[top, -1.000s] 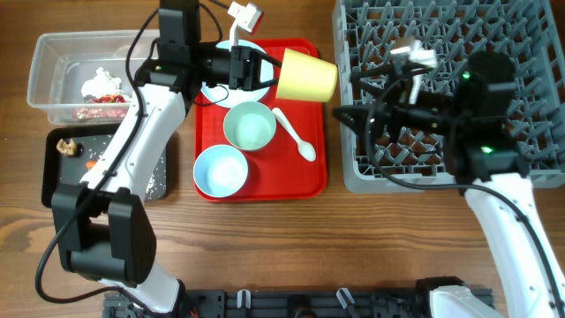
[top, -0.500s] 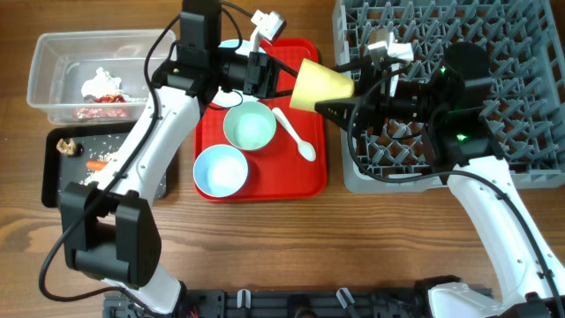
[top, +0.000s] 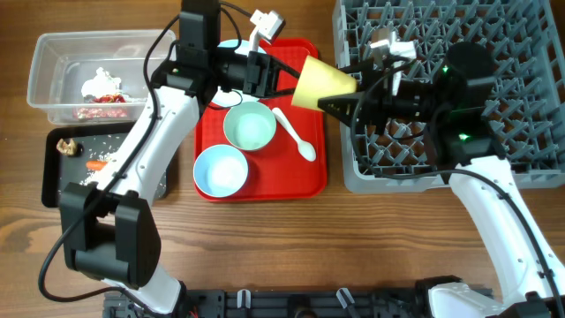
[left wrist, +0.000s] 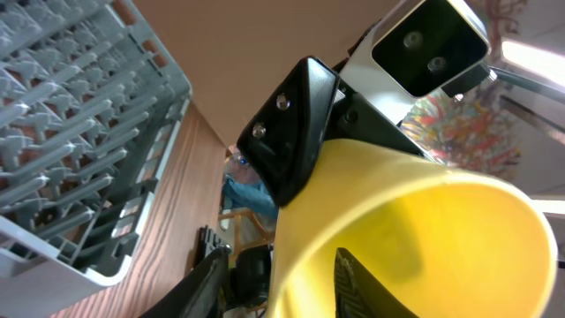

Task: Sort waste into correct bins and load items into the dishwasher rack
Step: 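Grasp the yellow cup with the right gripper from the left gripper, then lower the yellow cup into the rack and open the right gripper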

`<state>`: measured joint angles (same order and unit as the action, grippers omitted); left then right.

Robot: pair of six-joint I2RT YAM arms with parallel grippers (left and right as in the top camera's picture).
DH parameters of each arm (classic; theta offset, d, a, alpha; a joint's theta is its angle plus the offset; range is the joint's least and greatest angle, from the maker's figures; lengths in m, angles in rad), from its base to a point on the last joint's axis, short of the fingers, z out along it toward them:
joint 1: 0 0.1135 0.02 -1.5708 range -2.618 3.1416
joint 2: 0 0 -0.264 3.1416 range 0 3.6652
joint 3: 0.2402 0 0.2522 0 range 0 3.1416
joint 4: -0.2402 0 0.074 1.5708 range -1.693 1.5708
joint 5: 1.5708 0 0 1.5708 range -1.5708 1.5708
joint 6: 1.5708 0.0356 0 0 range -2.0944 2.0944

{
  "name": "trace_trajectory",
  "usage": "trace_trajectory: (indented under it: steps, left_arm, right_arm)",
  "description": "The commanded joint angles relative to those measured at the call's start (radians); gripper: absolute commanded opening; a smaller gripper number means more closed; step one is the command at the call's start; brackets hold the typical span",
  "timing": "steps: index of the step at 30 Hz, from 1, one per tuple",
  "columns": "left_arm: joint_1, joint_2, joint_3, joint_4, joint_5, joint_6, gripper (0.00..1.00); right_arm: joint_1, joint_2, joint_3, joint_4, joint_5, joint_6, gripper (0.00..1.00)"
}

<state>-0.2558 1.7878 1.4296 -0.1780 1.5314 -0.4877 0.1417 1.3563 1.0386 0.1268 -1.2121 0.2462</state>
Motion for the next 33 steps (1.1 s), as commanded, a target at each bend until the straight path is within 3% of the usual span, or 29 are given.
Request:
trace_trajectory:
  steps: [1, 6, 11, 14, 17, 21, 26, 28, 33]
  left_arm:
    - [0.043, -0.021, 0.01, 0.003, -0.082, 0.012, 0.41]
    - [0.087, -0.021, 0.01, -0.024, -0.29, 0.039, 0.45]
    - [0.094, -0.021, 0.01, -0.121, -0.635, 0.039, 0.56]
    - [0.094, -0.021, 0.01, -0.222, -0.861, 0.038, 0.58]
    - [0.094, -0.021, 0.01, -0.277, -0.957, 0.039, 0.62]
    - [0.1, -0.021, 0.01, -0.328, -1.124, 0.039, 0.75]
    - [0.129, -0.021, 0.01, -0.331, -1.212, 0.039, 0.82]
    - [0.145, -0.021, 0.01, -0.326, -1.212, 0.039, 0.89]
    - [0.193, -0.021, 0.01, -0.324, -1.211, 0.071, 0.93]
  right_arm:
    - [-0.071, -0.002, 0.016, -0.041, -0.024, 0.019, 0.58]
    - [-0.179, -0.016, 0.016, -0.204, 0.029, -0.041, 0.59]
    - [-0.214, -0.062, 0.021, -0.51, 0.349, -0.159, 0.59]
    - [-0.214, -0.111, 0.076, -0.771, 0.649, -0.2, 0.6]
    - [-0.213, -0.127, 0.15, -0.931, 0.811, -0.21, 0.59]
    - [-0.185, -0.122, 0.212, -1.053, 0.966, -0.163, 0.59]
    - [-0.142, -0.069, 0.212, -1.151, 1.116, -0.083, 0.58]
    - [-0.132, -0.032, 0.212, -1.188, 1.119, -0.089, 0.59]
    - [-0.125, 0.07, 0.212, -1.229, 1.131, -0.089, 0.59]
